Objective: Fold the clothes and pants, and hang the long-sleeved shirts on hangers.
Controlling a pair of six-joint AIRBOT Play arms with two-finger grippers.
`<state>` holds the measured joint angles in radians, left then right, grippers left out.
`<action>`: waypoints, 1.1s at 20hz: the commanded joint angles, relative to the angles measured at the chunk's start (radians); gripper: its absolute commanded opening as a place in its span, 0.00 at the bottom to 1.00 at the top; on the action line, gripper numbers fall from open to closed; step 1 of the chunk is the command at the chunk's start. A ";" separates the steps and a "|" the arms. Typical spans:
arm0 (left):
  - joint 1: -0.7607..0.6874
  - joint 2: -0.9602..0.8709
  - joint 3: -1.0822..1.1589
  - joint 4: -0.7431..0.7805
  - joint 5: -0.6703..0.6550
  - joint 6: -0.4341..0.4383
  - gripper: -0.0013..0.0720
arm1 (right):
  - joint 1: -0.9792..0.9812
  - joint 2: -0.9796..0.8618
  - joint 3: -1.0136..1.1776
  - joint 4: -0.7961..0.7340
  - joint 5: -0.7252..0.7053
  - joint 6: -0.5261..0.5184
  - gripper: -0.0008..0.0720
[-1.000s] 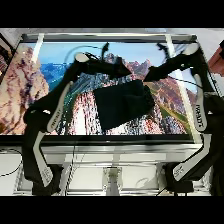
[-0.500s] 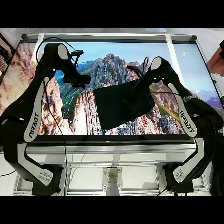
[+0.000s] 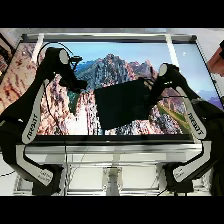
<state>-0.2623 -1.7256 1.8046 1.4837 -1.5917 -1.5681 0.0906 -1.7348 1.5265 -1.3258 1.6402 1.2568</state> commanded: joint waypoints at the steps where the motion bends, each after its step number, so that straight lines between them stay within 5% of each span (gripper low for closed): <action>1: 0.000 0.001 -0.003 -0.004 -0.002 0.013 0.05 | -0.113 0.033 -0.023 -0.068 -0.079 0.025 0.07; 4: 0.000 0.001 -0.003 -0.028 -0.005 0.028 0.05 | -0.188 0.034 -0.023 -0.060 -0.107 -0.010 0.09; 5: 0.000 0.001 -0.003 -0.046 -0.011 0.032 0.05 | -0.212 0.036 -0.023 -0.035 -0.103 -0.028 0.27; 7: 0.000 0.001 -0.003 -0.127 -0.024 0.060 0.05 | -0.262 0.050 -0.023 0.146 -0.089 -0.098 0.85; 8: 0.000 0.001 -0.003 -0.186 -0.026 0.091 0.05 | -0.283 0.055 -0.022 0.255 -0.098 -0.138 0.95; 12: 0.000 0.001 -0.003 -0.279 -0.029 0.117 0.05 | -0.313 0.048 0.016 0.423 -0.238 -0.224 0.97; 15: 0.000 0.001 -0.003 -0.281 -0.029 0.117 0.05 | -0.301 -0.033 0.082 0.544 -0.095 -0.336 0.97; 20: 0.000 0.001 -0.003 -0.281 -0.067 0.117 0.05 | -0.265 -0.118 0.178 0.275 -0.152 -0.391 0.97; 22: 0.000 0.001 -0.003 -0.282 -0.070 0.117 0.05 | -0.275 -0.148 0.209 0.328 -0.134 -0.415 0.97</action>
<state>-0.2623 -1.7248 1.8023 1.2079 -1.6444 -1.4536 -0.1848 -1.8408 1.6875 -0.9730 1.4979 0.8959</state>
